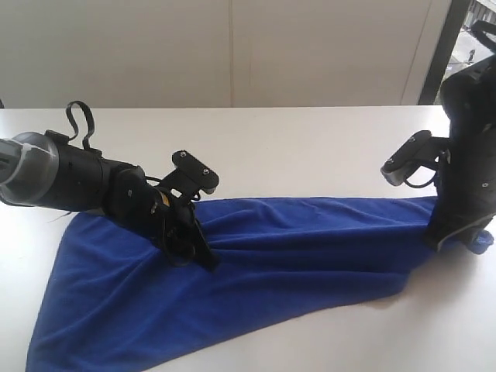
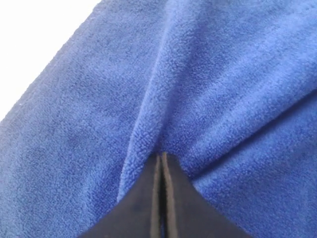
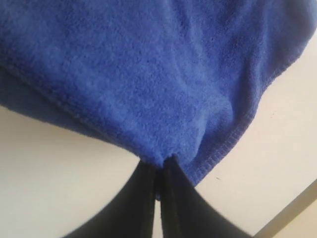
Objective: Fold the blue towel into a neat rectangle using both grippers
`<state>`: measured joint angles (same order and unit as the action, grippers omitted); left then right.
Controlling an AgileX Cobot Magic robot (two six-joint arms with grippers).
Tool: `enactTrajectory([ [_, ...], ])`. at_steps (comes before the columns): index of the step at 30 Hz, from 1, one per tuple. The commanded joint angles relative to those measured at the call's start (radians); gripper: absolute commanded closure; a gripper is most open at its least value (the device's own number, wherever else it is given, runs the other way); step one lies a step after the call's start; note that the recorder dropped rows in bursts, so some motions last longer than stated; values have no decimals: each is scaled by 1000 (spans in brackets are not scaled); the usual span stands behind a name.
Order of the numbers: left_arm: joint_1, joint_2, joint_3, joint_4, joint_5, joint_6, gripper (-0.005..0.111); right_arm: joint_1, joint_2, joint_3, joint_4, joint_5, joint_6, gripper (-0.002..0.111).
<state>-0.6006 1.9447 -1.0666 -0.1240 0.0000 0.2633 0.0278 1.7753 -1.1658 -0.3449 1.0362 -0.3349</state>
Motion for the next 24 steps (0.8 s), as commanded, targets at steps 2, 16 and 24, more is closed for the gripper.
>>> enactTrajectory([
  [2,10,51,29,28,128,5,107,-10,-67,1,-66,60,-15,108],
  [16,10,51,29,28,126,5,107,-12,-138,1,-100,185,-73,108],
  [24,10,51,29,28,121,6,107,-62,-139,1,-72,185,-91,108],
])
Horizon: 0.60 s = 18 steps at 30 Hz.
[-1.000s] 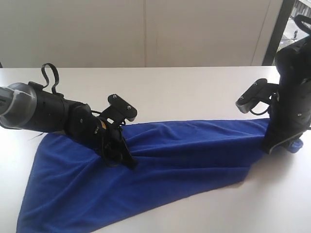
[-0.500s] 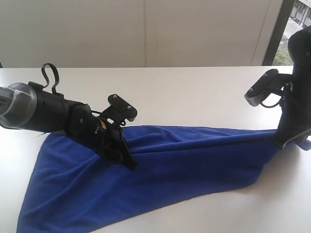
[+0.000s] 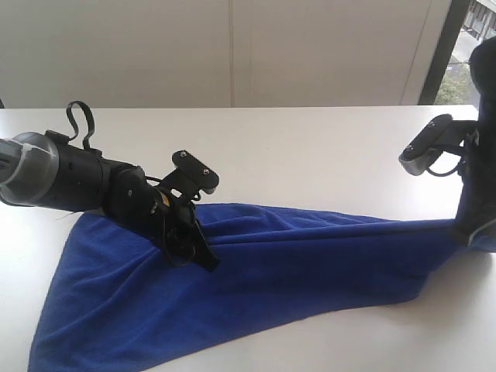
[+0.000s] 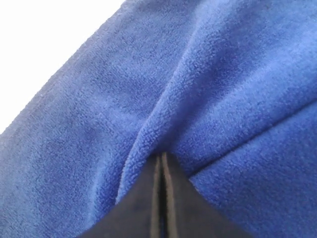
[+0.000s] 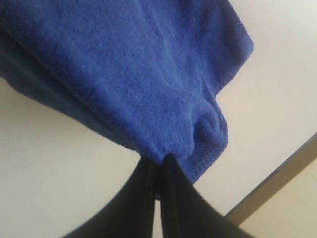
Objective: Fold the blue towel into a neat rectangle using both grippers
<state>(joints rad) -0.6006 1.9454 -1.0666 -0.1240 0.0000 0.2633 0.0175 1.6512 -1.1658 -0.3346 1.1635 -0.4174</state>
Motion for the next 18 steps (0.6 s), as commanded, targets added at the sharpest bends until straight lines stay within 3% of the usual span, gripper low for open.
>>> enactTrajectory([
  [1,10,51,29,28,121,6,107,-60,-15,1,-80,58,-10,108],
  [6,10,51,29,28,119,6,107,-88,-11,1,-73,48,9,108],
  [10,10,51,29,28,117,6,107,-88,5,1,-20,-122,123,108],
  [18,10,51,29,28,124,4,107,-88,110,1,152,-418,142,108],
])
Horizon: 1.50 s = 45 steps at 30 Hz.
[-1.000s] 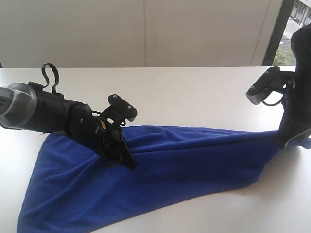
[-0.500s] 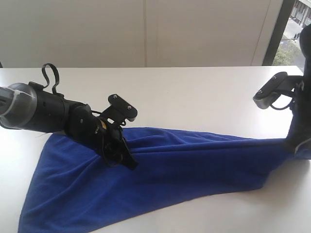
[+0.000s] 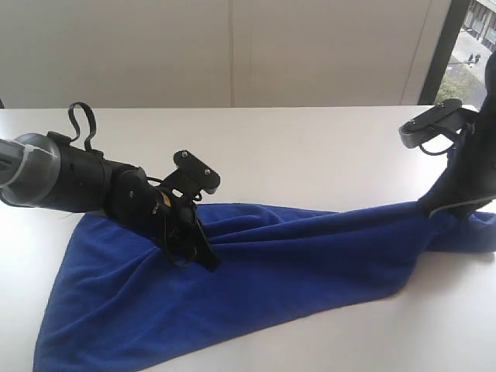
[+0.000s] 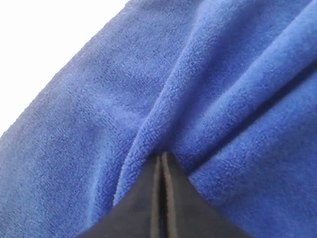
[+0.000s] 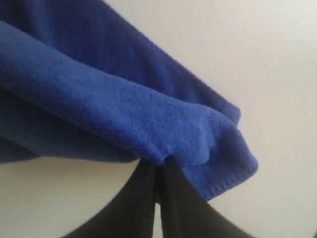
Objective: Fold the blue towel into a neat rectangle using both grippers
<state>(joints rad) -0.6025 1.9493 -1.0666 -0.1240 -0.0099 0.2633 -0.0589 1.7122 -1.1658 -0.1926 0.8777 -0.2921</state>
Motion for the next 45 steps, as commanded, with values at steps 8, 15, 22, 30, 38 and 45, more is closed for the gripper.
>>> enactTrajectory([
  [8,12,47,29,28,138,2,107,-11,126,-2,-79,-399,193,55],
  [15,12,47,29,28,132,2,107,-11,20,1,29,-124,240,66],
  [22,12,47,29,28,136,2,107,-29,125,1,-15,-216,208,66],
  [30,12,47,29,28,132,2,107,-284,150,1,606,-205,-410,66],
  [38,12,47,29,28,132,2,107,-451,269,1,1014,-28,-793,66],
  [45,12,47,29,28,138,2,107,-449,322,1,1150,-33,-909,66],
])
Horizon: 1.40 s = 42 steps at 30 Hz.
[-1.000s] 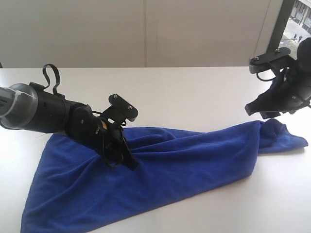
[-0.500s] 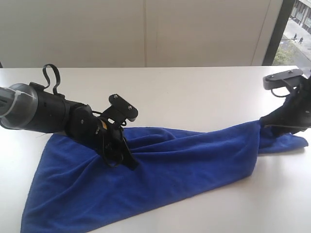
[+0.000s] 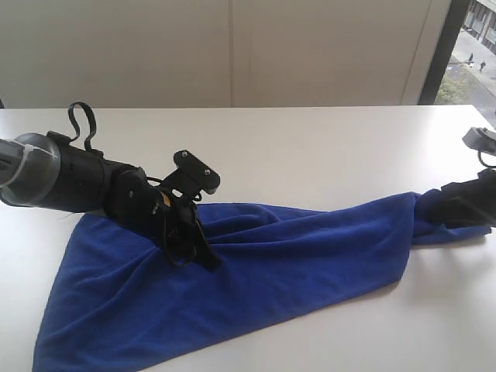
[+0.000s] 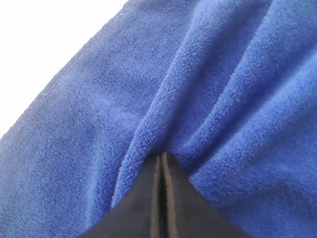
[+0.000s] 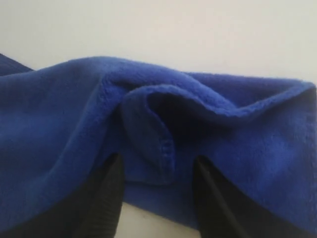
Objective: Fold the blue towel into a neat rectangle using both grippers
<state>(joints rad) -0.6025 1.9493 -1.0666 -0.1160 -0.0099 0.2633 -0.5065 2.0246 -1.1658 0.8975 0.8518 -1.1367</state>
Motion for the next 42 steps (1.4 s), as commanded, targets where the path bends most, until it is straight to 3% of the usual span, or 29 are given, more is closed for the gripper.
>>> enactTrajectory([
  [1,12,47,29,20,138,2,107,-2,12,1,62,-15,-67,66],
  [8,12,47,29,20,134,2,107,-2,14,1,84,-37,-85,67],
  [16,12,47,29,17,134,2,107,0,56,1,126,41,-118,80],
  [23,12,47,29,17,134,2,107,-3,25,-3,124,51,-90,108],
  [29,12,47,29,28,115,32,107,-4,-71,-41,22,134,111,108],
  [37,12,47,29,28,84,48,107,-4,-212,-71,-343,267,489,108],
  [42,12,47,29,28,84,48,107,-2,-271,-71,-448,369,608,108],
])
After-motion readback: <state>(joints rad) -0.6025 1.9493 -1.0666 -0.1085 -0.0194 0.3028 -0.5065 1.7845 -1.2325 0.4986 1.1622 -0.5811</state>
